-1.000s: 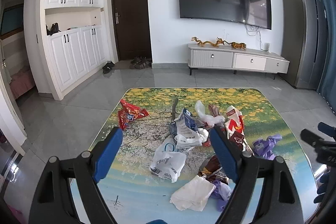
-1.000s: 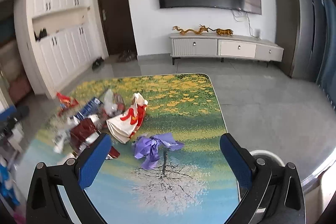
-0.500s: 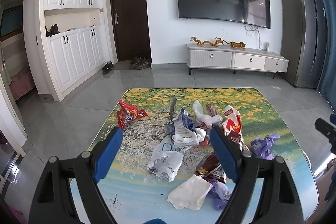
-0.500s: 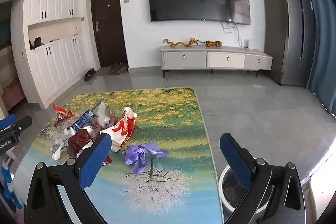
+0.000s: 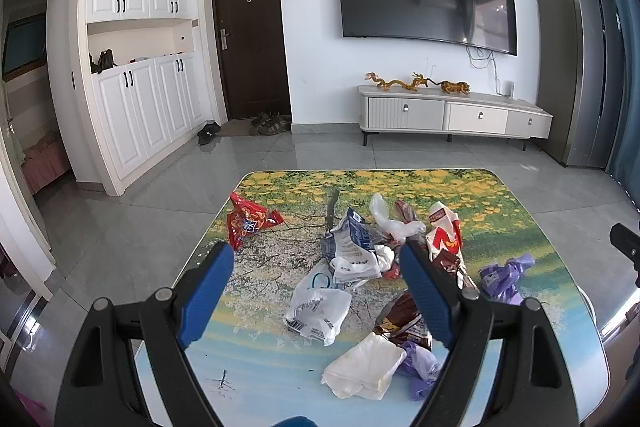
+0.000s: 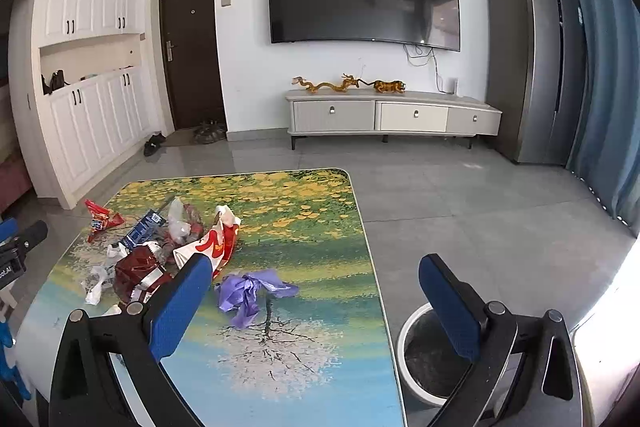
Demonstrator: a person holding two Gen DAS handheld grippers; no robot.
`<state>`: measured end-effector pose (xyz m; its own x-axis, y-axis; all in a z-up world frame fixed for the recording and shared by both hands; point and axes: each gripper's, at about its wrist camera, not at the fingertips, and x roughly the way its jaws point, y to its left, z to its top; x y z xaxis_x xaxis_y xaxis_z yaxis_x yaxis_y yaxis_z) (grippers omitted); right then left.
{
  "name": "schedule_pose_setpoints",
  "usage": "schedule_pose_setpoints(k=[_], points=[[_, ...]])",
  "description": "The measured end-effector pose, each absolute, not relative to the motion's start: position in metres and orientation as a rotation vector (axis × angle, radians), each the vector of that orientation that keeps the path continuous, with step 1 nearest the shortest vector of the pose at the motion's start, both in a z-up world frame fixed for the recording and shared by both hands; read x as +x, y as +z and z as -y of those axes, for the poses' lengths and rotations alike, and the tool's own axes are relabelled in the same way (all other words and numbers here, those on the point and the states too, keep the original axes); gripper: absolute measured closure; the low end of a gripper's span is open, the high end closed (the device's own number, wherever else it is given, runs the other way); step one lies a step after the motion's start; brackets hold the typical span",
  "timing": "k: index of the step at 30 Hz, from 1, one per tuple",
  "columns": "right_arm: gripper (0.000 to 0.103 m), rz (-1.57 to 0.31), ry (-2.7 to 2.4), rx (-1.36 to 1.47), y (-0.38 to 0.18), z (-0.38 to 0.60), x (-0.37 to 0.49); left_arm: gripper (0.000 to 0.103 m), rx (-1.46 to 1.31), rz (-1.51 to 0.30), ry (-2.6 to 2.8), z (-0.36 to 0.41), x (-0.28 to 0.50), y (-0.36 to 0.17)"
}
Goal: Collect trash
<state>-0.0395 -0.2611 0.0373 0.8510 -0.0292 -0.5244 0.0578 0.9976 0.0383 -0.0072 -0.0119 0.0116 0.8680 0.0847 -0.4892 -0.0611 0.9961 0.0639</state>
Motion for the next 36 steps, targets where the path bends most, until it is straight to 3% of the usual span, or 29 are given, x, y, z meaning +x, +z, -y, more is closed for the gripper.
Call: schedule_pose_setpoints(k=[13,36], points=[[0.0,-0.55,-0.101,-0.039,0.045,0.253,-0.039,0.018,0.036,-0.53,0.098,0.023,-0.001,0.013],[0.0,-0.515,-0.065,0.048,0.048,0.282,-0.049,0.018,0.124,-0.512,0.072,0.06,-0.007,0.033]])
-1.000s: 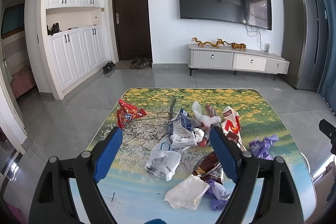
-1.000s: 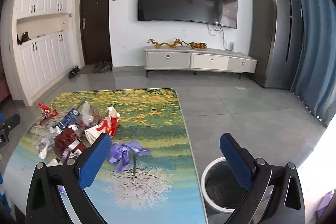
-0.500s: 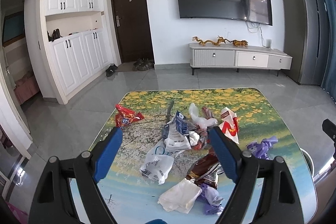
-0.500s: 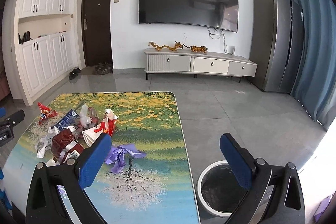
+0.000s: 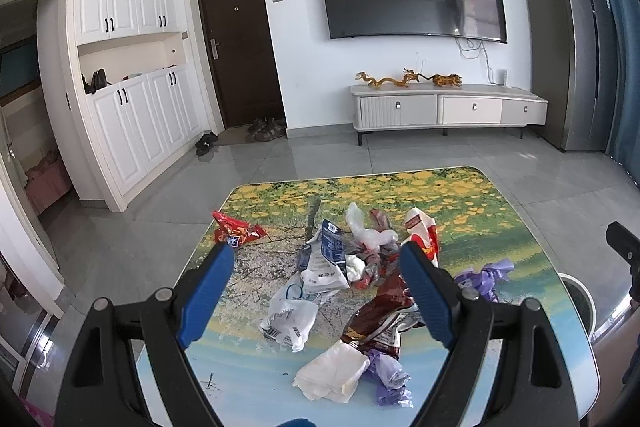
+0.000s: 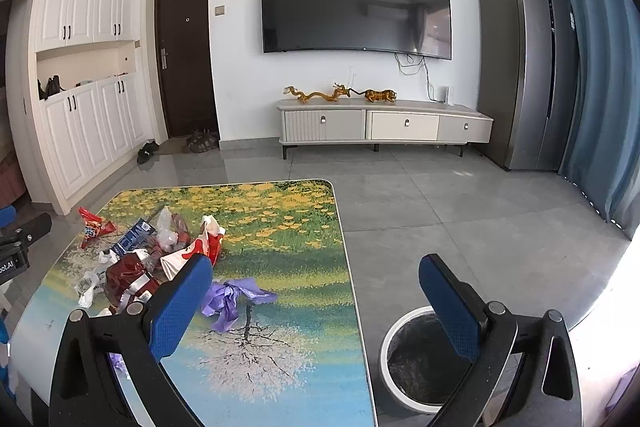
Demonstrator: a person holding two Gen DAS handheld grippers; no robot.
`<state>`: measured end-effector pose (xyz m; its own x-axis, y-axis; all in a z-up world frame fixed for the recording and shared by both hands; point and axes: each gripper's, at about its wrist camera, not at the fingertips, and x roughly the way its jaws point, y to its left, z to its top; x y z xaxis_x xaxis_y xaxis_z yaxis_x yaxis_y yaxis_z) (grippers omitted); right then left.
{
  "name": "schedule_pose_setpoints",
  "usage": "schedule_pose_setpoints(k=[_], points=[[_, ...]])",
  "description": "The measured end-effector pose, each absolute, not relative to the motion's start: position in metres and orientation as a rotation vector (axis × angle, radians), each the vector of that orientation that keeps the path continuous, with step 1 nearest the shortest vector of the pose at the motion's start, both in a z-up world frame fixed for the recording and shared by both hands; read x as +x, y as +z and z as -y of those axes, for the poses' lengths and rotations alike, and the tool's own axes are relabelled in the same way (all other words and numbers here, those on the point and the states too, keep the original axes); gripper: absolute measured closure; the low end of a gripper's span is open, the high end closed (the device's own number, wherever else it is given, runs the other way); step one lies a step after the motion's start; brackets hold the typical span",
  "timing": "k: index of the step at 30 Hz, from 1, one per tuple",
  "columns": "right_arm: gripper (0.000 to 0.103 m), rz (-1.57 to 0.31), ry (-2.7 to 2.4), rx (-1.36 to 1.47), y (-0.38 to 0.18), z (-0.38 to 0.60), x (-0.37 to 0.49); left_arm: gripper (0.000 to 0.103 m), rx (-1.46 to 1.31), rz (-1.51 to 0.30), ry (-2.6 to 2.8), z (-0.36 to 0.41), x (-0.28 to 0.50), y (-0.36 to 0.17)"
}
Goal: Collect trash
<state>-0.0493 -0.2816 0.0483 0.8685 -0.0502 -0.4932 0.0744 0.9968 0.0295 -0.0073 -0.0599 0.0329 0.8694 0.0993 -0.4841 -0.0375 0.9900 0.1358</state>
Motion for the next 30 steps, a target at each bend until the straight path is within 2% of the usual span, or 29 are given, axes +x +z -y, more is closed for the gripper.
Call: schedule_pose_setpoints(k=[18,30], points=[[0.0,-0.415,-0.045,0.055,0.068,0.276,-0.063,0.018,0.056,-0.498,0.104,0.02,-0.018,0.048],[0.0,-0.484,0.11,0.099,0.053,0.266,-0.048,0.018,0.021,-0.591,-0.06,0.001,-0.017,0.017]])
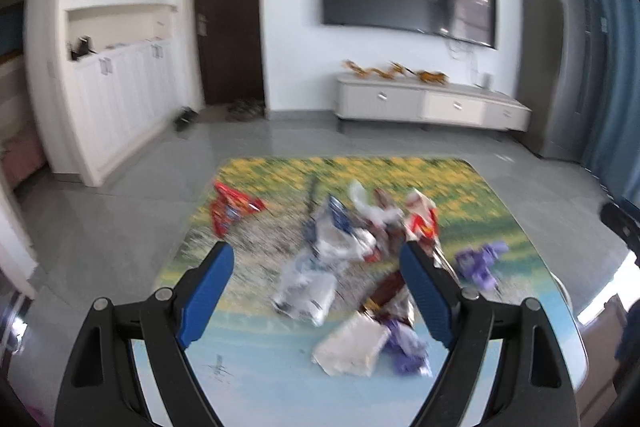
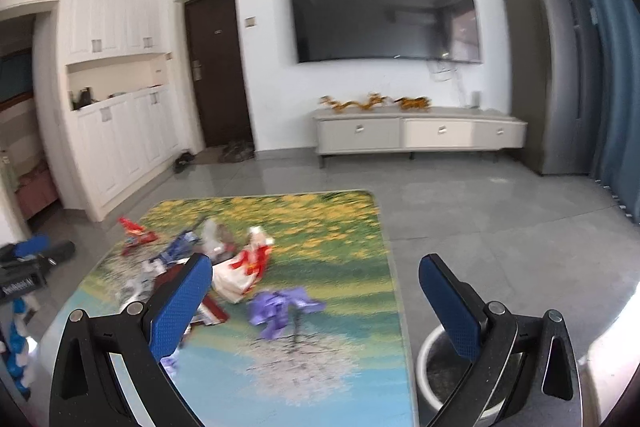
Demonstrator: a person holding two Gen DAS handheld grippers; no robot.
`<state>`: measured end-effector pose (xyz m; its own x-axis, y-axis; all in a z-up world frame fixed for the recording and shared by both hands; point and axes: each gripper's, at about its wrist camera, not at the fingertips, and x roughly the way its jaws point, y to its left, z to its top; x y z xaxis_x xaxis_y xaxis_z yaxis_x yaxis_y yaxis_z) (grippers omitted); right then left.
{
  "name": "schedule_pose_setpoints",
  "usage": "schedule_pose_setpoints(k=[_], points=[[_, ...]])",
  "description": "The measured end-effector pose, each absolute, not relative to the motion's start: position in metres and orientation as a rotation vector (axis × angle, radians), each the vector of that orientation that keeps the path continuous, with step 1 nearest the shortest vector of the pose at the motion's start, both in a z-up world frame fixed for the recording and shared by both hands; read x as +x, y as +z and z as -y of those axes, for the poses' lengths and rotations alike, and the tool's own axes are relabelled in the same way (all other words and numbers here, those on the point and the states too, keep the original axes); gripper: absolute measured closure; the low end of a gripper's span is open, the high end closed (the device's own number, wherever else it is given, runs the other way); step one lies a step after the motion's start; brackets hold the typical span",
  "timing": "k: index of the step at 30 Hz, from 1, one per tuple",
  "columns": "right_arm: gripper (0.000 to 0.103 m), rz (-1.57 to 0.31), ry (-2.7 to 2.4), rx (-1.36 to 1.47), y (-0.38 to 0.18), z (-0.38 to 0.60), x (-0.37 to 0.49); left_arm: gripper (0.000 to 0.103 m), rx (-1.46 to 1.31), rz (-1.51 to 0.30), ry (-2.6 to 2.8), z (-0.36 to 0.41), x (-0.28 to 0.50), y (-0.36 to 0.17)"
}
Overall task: Collect trash
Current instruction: 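Grasp the white tissue with the left gripper while the right gripper grasps the purple bag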
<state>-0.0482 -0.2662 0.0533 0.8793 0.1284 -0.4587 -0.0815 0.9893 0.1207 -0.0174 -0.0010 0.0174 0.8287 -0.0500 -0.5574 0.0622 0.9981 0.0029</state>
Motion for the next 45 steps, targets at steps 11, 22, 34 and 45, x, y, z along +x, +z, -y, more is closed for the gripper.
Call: schedule_pose_setpoints(k=[11,22,34,45], points=[[0.02,-0.713,0.421,0.145,0.007,0.232,-0.014,0.028,0.082,-0.781,-0.264,0.008,-0.014,-0.051],[0.05,-0.931,0.682,0.134,-0.039,0.175,0.004,0.046,0.078,-0.916,-0.392,0.007,0.008,-0.1],[0.051,-1.055,0.714,0.043,-0.06,0.125,0.02,0.094,0.027,-0.923,-0.408,-0.025,0.008,-0.113],[0.074,-1.116,0.672,-0.023,-0.073,0.103,0.02,0.101,-0.063,-0.885,-0.405,-0.055,-0.01,-0.102]])
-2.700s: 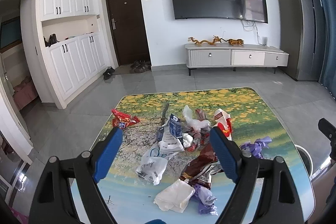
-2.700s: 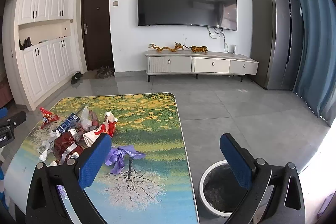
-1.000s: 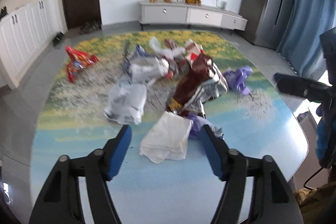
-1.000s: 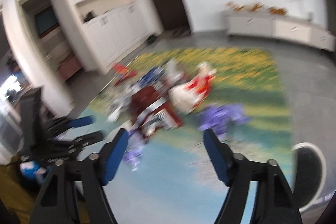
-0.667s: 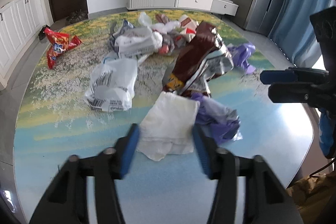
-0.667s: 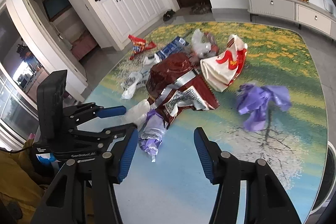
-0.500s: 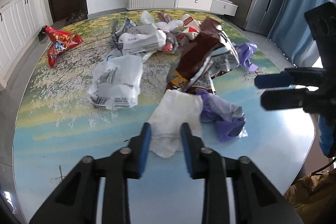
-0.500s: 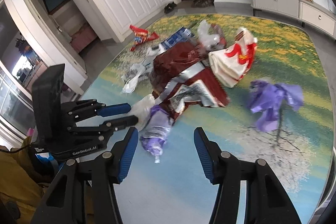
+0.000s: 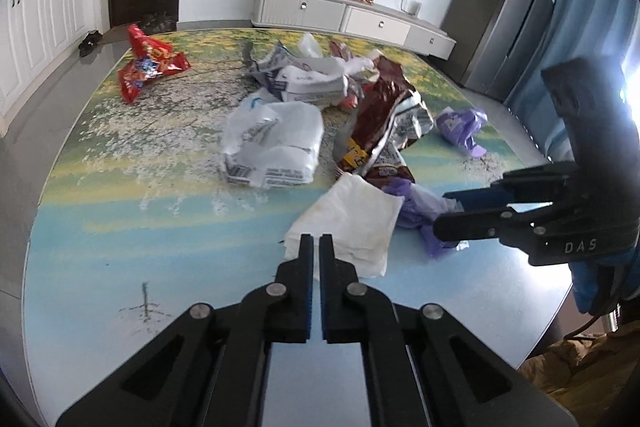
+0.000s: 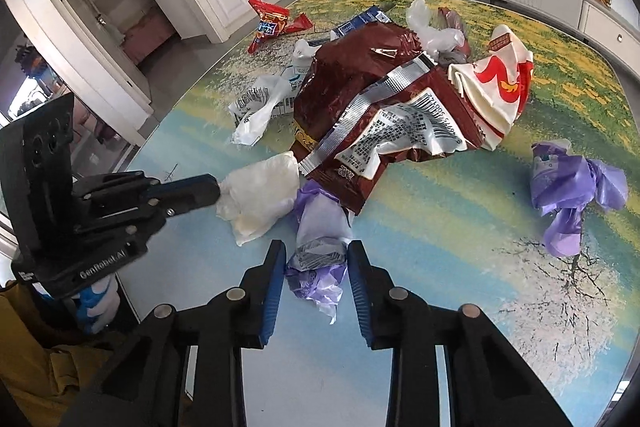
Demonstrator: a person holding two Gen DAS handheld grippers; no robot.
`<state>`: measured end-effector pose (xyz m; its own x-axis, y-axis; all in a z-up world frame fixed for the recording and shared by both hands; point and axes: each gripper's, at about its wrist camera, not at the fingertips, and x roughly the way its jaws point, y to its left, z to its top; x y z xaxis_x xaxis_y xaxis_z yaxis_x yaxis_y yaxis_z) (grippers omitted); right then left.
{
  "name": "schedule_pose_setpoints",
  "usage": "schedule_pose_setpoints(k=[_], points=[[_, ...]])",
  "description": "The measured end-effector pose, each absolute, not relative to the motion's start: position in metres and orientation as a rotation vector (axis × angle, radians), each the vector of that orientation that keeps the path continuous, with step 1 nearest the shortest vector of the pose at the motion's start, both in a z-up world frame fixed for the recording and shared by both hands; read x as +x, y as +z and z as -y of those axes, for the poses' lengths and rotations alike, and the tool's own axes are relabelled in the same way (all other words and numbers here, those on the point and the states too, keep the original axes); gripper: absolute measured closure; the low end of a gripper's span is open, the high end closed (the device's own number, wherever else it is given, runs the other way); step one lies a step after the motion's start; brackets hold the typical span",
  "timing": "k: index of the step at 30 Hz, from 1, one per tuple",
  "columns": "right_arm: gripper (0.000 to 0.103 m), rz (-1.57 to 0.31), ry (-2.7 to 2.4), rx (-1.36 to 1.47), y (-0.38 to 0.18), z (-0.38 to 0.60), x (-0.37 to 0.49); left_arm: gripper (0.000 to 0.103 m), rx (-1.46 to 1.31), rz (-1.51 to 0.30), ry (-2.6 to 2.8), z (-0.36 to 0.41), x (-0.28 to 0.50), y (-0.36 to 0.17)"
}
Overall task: Collect trash
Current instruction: 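Grasp the white tissue with the left gripper while the right gripper grasps the purple bag, then carry tissue and purple bag to the bin and open both grippers over it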
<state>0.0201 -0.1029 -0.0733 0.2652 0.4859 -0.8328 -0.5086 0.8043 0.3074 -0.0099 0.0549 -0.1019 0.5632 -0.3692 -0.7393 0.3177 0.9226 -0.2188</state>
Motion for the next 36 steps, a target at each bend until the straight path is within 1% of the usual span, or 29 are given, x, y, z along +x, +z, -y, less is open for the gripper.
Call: schedule_pose_setpoints(k=[3,4,6,8,9,10,12,18,26,27,29,31,33,36], points=[[0.074,-1.102,0.669,-0.014,-0.069,0.105,0.018,0.101,-0.093,-0.884,-0.417,-0.058,-0.006,-0.099],[0.074,-1.098,0.669,-0.012,-0.068,0.105,0.017,0.099,-0.109,-0.878,-0.419,-0.06,-0.007,-0.098],[0.074,-1.086,0.668,-0.005,-0.065,0.106,0.016,0.097,-0.134,-0.878,-0.435,-0.059,-0.006,-0.097],[0.074,-1.08,0.67,0.0,-0.064,0.109,0.015,0.09,-0.161,-0.885,-0.454,-0.059,-0.004,-0.098],[0.074,-1.077,0.67,0.003,-0.064,0.111,0.014,0.077,-0.163,-0.885,-0.456,-0.057,-0.004,-0.098],[0.074,-1.074,0.671,0.008,-0.063,0.113,0.013,0.063,-0.156,-0.883,-0.453,-0.055,-0.005,-0.098],[0.074,-1.069,0.672,0.019,-0.063,0.118,0.011,0.054,-0.149,-0.865,-0.457,-0.051,-0.008,-0.095],[0.074,-1.042,0.672,0.06,-0.058,0.134,0.008,0.054,-0.094,-0.869,-0.46,-0.033,-0.006,-0.095],[0.074,-0.997,0.65,0.112,-0.047,0.16,-0.003,0.055,0.033,-0.899,-0.375,-0.008,0.001,-0.109],[0.074,-0.991,0.644,0.12,-0.046,0.166,-0.005,0.057,0.045,-0.905,-0.362,-0.006,0.002,-0.111],[0.074,-0.98,0.634,0.133,-0.044,0.174,-0.007,0.067,0.074,-0.898,-0.336,-0.003,0.001,-0.114],[0.074,-0.967,0.622,0.15,-0.042,0.184,-0.009,0.087,0.084,-0.897,-0.32,-0.003,0.001,-0.114],[0.074,-0.954,0.61,0.165,-0.04,0.191,-0.012,0.094,0.067,-0.906,-0.321,-0.005,0.001,-0.114],[0.074,-0.93,0.587,0.188,-0.037,0.209,-0.019,0.097,0.069,-0.914,-0.324,-0.005,-0.003,-0.113]])
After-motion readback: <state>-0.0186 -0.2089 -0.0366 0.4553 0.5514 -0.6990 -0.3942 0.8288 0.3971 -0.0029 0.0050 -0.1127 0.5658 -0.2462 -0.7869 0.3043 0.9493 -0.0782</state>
